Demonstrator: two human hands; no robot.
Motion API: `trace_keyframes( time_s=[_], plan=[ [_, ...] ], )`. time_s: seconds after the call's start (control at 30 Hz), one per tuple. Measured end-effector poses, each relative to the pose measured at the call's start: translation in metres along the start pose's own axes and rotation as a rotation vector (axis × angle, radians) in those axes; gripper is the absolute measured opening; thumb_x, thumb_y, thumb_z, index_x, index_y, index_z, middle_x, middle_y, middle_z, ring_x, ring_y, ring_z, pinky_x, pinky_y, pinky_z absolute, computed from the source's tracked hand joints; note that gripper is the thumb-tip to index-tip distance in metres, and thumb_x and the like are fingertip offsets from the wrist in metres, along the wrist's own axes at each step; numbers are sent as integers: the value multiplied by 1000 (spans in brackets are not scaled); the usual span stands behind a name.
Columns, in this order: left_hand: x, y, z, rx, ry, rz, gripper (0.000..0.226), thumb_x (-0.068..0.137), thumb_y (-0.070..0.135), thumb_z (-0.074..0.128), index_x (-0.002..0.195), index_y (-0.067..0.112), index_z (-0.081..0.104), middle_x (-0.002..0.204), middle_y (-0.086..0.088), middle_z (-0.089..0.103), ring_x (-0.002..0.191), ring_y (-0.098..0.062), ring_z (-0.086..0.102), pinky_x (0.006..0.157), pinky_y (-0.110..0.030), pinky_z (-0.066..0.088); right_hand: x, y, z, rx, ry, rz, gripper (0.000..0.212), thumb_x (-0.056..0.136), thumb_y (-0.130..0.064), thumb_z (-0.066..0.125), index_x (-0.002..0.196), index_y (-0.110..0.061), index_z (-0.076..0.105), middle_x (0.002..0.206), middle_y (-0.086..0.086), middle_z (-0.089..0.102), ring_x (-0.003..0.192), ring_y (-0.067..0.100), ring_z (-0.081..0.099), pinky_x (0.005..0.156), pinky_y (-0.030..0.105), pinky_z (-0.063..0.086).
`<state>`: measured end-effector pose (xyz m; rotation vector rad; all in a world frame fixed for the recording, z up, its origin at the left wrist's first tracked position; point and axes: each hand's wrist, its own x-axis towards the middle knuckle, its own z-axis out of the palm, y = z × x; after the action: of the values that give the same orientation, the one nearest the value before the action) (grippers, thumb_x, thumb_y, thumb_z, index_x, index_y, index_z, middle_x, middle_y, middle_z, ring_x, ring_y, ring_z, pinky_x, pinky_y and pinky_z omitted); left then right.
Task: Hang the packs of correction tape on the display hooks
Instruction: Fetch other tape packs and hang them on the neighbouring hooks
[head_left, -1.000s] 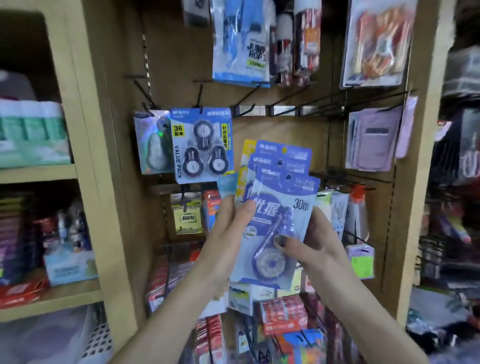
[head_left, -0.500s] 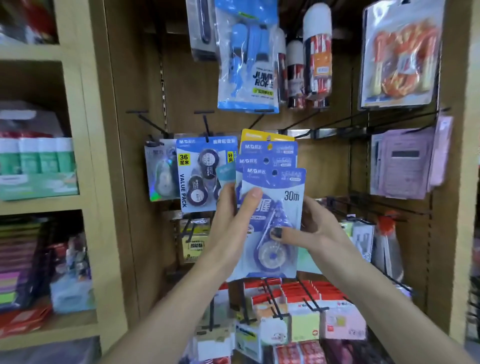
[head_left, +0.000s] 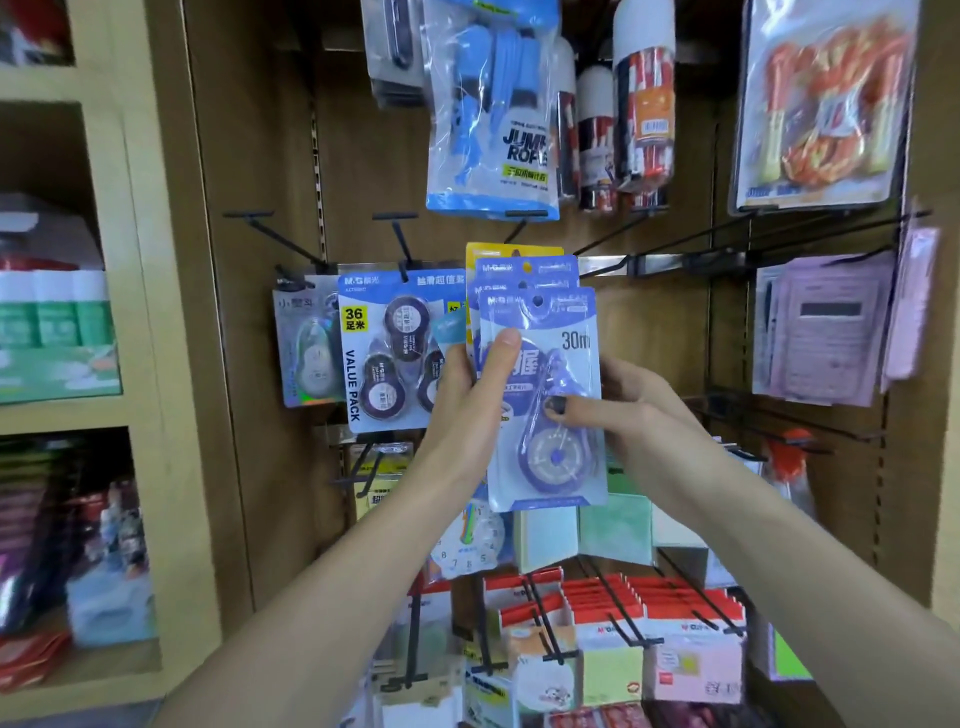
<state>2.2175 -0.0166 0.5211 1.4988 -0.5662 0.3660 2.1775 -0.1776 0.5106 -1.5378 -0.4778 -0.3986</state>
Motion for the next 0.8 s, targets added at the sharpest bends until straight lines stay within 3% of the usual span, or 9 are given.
trace_keyframes(
  time_s=[0.13, 0.27, 0.37, 0.47, 0.57, 0.67, 0.8],
  plan=[
    [16, 0, 1, 51, 21, -57, 37, 101, 60, 48, 130, 37, 50, 130, 22, 57, 127, -4, 53, 106, -33, 38, 12, -2, 1, 36, 9, 11, 39, 90, 1, 69, 128, -8, 69, 122, 14, 77, 115, 37, 73, 108, 61, 51],
    [27, -3, 3, 59, 16, -119, 34, 101, 62, 45, 126, 40, 43, 110, 27, 46, 122, -4, 43, 98, -28, 27, 16, -2, 3, 72, 37, 32, 39, 91, -1, 69, 129, -8, 68, 121, 14, 78, 111, 37, 75, 104, 59, 54],
    [30, -6, 4, 44, 16, -142, 47, 100, 64, 46, 138, 37, 45, 121, 22, 46, 122, -4, 44, 99, -29, 29, 17, -2, 3, 88, 46, 41, 36, 92, -1, 68, 127, -8, 69, 118, 14, 78, 109, 37, 76, 101, 58, 56],
    [33, -10, 3, 55, 11, -180, 47, 96, 69, 49, 132, 38, 49, 126, 19, 55, 127, -8, 53, 103, -33, 37, 17, 0, 3, 118, 53, 65, 36, 92, -2, 69, 127, -10, 69, 120, 15, 78, 110, 39, 75, 102, 62, 55],
    [34, -10, 2, 62, 0, -207, 50, 95, 72, 48, 131, 37, 48, 120, 19, 54, 112, -4, 54, 99, -33, 35, 18, 1, 3, 142, 54, 78, 33, 92, -3, 68, 124, -10, 71, 119, 16, 78, 110, 40, 75, 101, 61, 55],
    [38, -10, 4, 68, 12, -245, 77, 78, 85, 53, 134, 33, 52, 124, 15, 61, 115, -8, 60, 106, -39, 44, 22, -1, 4, 183, 40, 99, 26, 94, 0, 63, 114, -9, 76, 116, 20, 78, 108, 44, 74, 93, 55, 59],
    [52, -18, 7, 24, 41, -320, 114, 46, 102, 56, 139, 35, 56, 128, 7, 71, 121, -24, 67, 106, -51, 50, 32, -4, 2, 212, 19, 210, 31, 94, -7, 64, 123, -2, 73, 124, 24, 74, 113, 44, 72, 99, 58, 55]
  ],
)
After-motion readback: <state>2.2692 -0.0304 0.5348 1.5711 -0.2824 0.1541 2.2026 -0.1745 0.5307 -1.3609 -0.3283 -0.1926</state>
